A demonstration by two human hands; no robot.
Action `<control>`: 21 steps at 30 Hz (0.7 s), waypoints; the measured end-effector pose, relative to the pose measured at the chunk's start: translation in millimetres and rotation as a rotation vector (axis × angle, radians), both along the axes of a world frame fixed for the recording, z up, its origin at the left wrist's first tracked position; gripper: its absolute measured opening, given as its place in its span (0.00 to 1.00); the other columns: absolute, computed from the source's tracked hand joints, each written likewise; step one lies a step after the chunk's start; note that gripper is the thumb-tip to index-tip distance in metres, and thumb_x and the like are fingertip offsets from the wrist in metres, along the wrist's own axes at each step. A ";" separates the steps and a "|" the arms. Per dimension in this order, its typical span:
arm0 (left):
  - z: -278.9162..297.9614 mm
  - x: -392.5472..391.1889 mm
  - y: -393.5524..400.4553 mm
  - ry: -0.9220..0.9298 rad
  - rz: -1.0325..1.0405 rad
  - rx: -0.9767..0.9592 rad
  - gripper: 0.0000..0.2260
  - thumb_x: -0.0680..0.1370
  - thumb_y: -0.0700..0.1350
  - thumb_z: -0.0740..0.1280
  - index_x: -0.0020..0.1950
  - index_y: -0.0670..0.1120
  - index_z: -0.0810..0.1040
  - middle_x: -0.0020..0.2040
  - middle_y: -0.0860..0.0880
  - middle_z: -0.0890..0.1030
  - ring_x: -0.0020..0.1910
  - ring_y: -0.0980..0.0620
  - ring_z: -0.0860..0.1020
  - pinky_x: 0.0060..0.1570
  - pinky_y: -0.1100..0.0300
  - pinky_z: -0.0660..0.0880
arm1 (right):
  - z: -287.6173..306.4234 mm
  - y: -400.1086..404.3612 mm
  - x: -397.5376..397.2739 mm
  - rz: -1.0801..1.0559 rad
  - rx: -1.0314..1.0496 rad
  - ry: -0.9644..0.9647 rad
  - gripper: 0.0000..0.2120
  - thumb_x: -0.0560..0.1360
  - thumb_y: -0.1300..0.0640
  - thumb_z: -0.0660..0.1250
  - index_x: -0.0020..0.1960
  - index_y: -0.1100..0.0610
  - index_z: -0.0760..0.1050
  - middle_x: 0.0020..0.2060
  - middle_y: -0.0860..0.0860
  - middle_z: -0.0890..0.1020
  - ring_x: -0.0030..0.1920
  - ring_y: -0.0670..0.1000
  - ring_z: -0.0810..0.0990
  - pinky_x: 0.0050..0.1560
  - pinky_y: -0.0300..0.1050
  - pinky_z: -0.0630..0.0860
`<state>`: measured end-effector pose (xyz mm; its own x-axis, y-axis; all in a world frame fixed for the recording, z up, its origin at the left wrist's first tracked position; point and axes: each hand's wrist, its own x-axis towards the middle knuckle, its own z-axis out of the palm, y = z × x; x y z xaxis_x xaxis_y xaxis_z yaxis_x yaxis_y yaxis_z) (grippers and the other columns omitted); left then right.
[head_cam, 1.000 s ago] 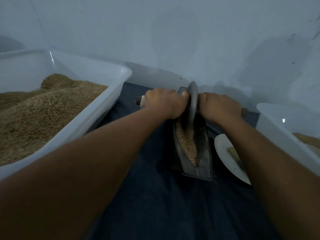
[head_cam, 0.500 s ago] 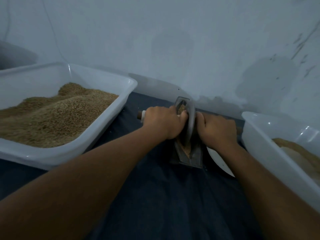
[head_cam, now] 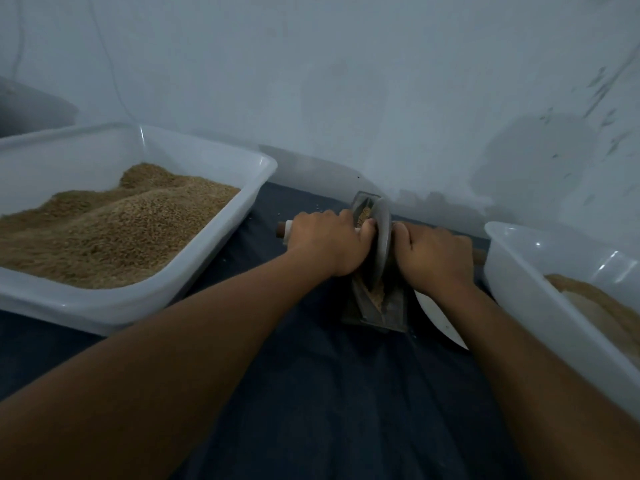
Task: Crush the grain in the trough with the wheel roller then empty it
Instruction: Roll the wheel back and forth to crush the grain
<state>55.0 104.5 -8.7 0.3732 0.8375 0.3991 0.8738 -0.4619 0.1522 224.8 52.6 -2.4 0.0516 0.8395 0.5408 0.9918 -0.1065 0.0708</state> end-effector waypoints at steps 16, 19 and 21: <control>12.2 28.3 65.7 -0.012 0.051 -0.104 0.31 0.79 0.63 0.42 0.59 0.48 0.79 0.59 0.43 0.81 0.54 0.42 0.77 0.46 0.50 0.63 | 12.0 77.0 19.9 -0.124 -0.151 0.089 0.24 0.81 0.42 0.45 0.49 0.47 0.79 0.52 0.55 0.82 0.51 0.60 0.79 0.46 0.50 0.66; 15.5 28.3 73.6 0.006 0.048 -0.149 0.32 0.80 0.63 0.41 0.61 0.48 0.78 0.59 0.42 0.80 0.52 0.42 0.75 0.46 0.49 0.62 | 16.4 91.3 21.4 -0.121 -0.187 0.099 0.22 0.81 0.41 0.46 0.53 0.44 0.78 0.54 0.53 0.82 0.44 0.57 0.75 0.45 0.50 0.67; 19.7 30.3 76.1 0.028 0.045 -0.151 0.30 0.81 0.62 0.42 0.63 0.49 0.77 0.63 0.42 0.79 0.57 0.41 0.76 0.47 0.49 0.62 | 17.8 98.9 25.9 -0.132 -0.225 0.131 0.21 0.80 0.41 0.46 0.54 0.43 0.78 0.55 0.53 0.81 0.42 0.54 0.71 0.44 0.50 0.66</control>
